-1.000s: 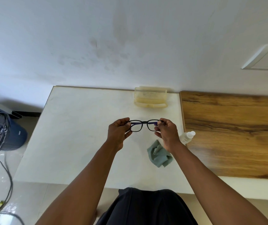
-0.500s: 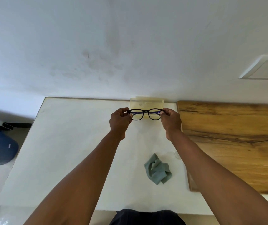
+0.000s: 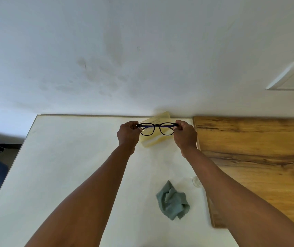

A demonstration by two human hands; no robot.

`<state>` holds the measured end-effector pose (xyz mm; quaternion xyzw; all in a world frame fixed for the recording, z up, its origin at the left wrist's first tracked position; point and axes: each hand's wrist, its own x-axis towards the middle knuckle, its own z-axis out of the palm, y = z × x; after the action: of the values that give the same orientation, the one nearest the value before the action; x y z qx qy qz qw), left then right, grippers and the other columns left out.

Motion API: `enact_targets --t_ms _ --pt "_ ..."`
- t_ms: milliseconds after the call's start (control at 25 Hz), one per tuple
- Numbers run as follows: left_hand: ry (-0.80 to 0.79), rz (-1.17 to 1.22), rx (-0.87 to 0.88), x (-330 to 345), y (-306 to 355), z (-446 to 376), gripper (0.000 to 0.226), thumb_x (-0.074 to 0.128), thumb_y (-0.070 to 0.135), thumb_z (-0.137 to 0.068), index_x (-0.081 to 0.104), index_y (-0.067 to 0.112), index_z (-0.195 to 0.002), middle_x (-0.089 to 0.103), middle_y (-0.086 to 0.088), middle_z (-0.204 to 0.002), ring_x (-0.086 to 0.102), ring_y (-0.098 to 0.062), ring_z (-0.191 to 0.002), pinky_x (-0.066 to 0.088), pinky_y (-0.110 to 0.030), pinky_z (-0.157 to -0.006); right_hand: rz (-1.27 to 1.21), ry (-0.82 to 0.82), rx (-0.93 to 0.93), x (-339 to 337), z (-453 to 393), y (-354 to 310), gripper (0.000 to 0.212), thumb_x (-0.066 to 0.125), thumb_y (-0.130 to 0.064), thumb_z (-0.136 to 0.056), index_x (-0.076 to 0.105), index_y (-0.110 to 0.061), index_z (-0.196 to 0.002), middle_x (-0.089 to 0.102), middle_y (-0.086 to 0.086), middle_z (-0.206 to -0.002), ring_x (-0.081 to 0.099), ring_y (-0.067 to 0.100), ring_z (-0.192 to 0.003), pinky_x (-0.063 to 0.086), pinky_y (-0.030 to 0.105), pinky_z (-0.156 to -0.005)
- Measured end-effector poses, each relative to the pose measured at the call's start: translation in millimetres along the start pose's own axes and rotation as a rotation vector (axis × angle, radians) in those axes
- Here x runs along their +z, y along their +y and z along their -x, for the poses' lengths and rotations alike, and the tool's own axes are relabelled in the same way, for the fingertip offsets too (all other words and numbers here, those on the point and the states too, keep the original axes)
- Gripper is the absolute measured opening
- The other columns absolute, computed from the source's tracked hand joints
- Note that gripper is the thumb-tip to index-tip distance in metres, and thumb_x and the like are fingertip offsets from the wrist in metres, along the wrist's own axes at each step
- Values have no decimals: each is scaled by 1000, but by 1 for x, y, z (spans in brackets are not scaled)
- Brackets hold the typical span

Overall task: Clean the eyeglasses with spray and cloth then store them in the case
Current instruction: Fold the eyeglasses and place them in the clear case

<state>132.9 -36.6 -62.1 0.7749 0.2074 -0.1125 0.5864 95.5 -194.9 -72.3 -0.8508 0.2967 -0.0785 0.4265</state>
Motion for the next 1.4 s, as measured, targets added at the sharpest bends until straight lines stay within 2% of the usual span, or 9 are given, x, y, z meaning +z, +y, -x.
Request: enact_targets --t_ms 120,200,360,560,720,840,1080,1240,1400 --pt "4 37 -31 3 -6 4 26 66 5 -81 65 9 -107 63 -2 -80 57 -17 -68 55 -34 -81 27 -16 -27 0 -3 2 29 51 -7 -91 60 -7 -118 62 18 -116 59 29 -105 42 26 -87" --pt "9 54 -31 5 -9 6 26 66 6 -81 65 9 -107 62 2 -75 58 -17 -69 55 -35 -82 39 -24 -49 -2 -6 1 29 51 -7 -91 60 -8 -119 61 19 -116 58 29 -105 41 27 -89" --pt "29 50 -23 6 -12 11 24 70 9 -79 66 9 -102 67 -6 -88 62 -23 -89 53 -36 -86 75 -55 -102 -6 -15 -5 29 51 -6 -91 60 -7 -118 58 21 -117 55 32 -108 42 32 -95" --pt "39 0 -47 5 -15 14 22 70 12 -78 68 7 -100 70 -15 -94 63 -29 -86 47 -26 -68 119 -149 -95 -9 -21 -4 32 50 -8 -91 58 -10 -122 55 19 -120 53 30 -110 41 32 -96" --pt "38 -10 -76 5 -19 15 24 70 8 -78 67 4 -101 69 -17 -97 62 -29 -86 50 -28 -74 102 -214 -70 -10 -18 0 36 55 -8 -89 55 -8 -124 57 19 -120 55 28 -109 42 33 -96" --pt "37 15 -78 6 -19 16 25 69 5 -79 67 4 -103 69 -17 -98 64 -30 -91 53 -36 -87 111 -201 -44 -9 -13 5 38 57 -7 -88 54 -7 -126 57 19 -119 55 29 -109 42 32 -95" --pt "55 9 -46 6 -23 16 23 67 6 -80 68 7 -103 70 -14 -97 64 -32 -94 50 -25 -77 87 -137 -36 -7 0 13 37 58 -8 -88 55 -6 -125 57 19 -117 56 29 -107 43 33 -95" --pt "60 -12 -27 7 -24 14 23 68 8 -81 69 8 -104 70 -13 -99 63 -27 -94 49 -25 -80 101 -103 -32 -7 4 14 35 58 -9 -88 58 -5 -122 59 21 -113 57 30 -105 44 34 -93" --pt "67 -19 -13 6 -26 13 24 68 8 -80 68 8 -105 69 -12 -101 62 -23 -95 45 -22 -77 158 -90 -51 -4 9 15 33 54 -4 -89 57 -2 -122 61 22 -113 56 32 -107 43 33 -93"
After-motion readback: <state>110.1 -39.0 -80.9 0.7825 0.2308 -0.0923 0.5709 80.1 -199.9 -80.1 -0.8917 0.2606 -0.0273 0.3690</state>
